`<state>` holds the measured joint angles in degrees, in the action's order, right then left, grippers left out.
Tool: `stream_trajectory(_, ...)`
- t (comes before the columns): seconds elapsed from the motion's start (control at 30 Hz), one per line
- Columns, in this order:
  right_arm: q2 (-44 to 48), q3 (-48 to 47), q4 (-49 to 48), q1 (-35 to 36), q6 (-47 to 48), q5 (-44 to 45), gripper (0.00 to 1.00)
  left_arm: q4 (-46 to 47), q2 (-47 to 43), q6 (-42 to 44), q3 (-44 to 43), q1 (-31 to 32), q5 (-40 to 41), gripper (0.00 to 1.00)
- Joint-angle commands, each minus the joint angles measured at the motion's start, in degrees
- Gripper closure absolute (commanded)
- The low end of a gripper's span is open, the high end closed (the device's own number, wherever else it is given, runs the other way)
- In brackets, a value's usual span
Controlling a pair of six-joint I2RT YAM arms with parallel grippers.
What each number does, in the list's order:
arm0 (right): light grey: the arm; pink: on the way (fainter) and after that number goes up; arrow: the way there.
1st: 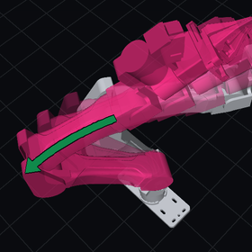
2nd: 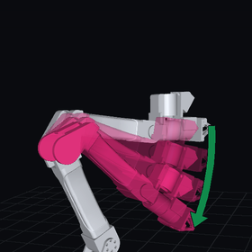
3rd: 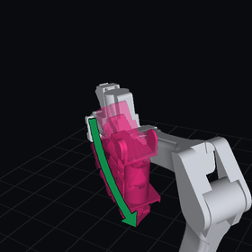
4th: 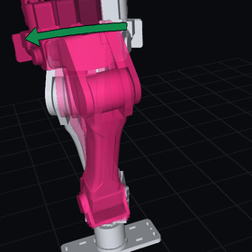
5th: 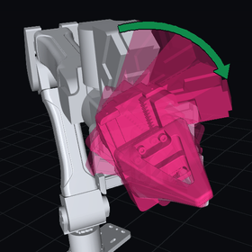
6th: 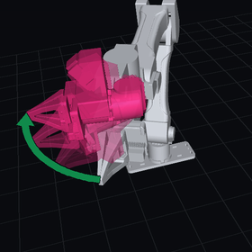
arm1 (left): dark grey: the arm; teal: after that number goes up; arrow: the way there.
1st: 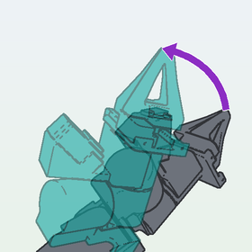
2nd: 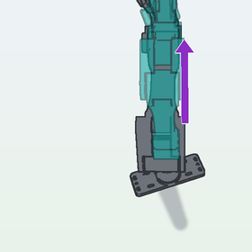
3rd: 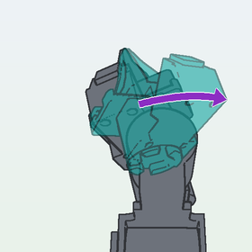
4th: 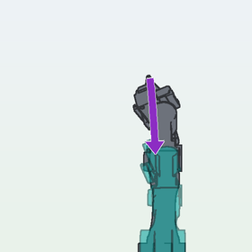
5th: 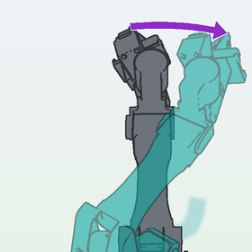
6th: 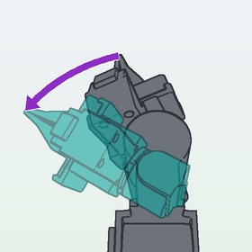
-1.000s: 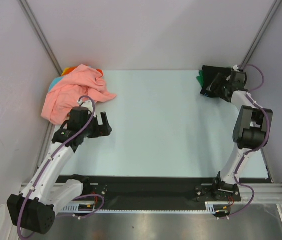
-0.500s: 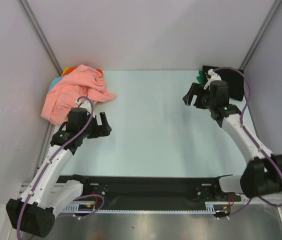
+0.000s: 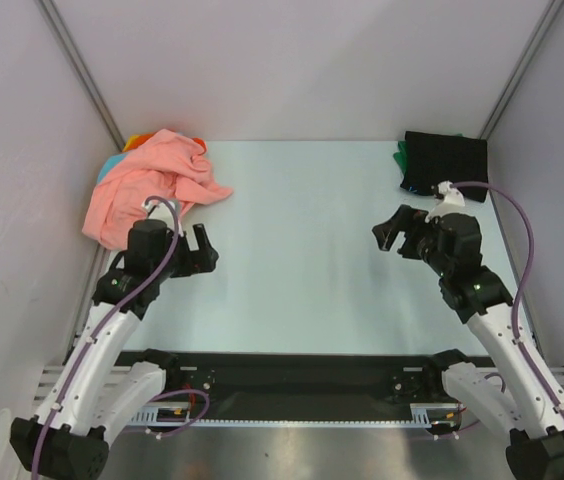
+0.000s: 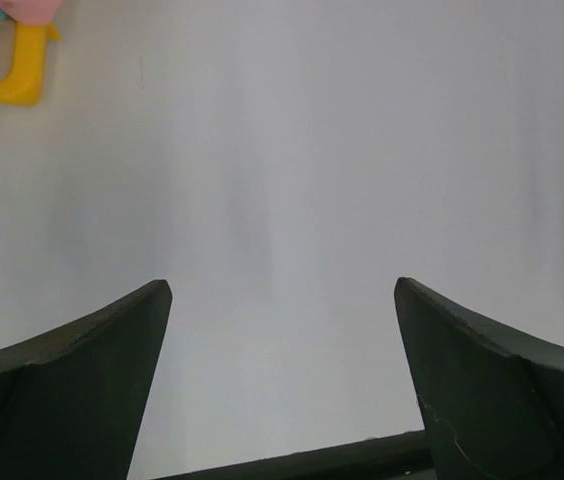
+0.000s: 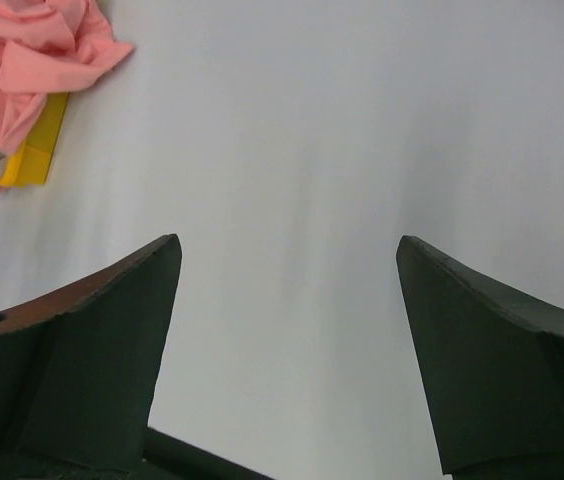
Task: Fold and stack the t-shirts
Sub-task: Reset both grippers
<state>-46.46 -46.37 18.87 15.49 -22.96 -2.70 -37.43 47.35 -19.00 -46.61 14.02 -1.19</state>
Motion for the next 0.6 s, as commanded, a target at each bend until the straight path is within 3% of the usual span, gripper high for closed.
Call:
stream_trajectory(0.0, 1.28, 1.98, 1.43, 2.00, -3.05, -0.38, 0.06, 0.87, -2.35, 0.02, 0.03, 0.30, 3.65, 0.00)
stream_trajectory(0.57, -2.58, 7.52, -6.39, 11.76, -6.75, 2.70, 0.07, 0.69, -12.10, -1.03, 0.20, 0.22, 9.28, 0.00)
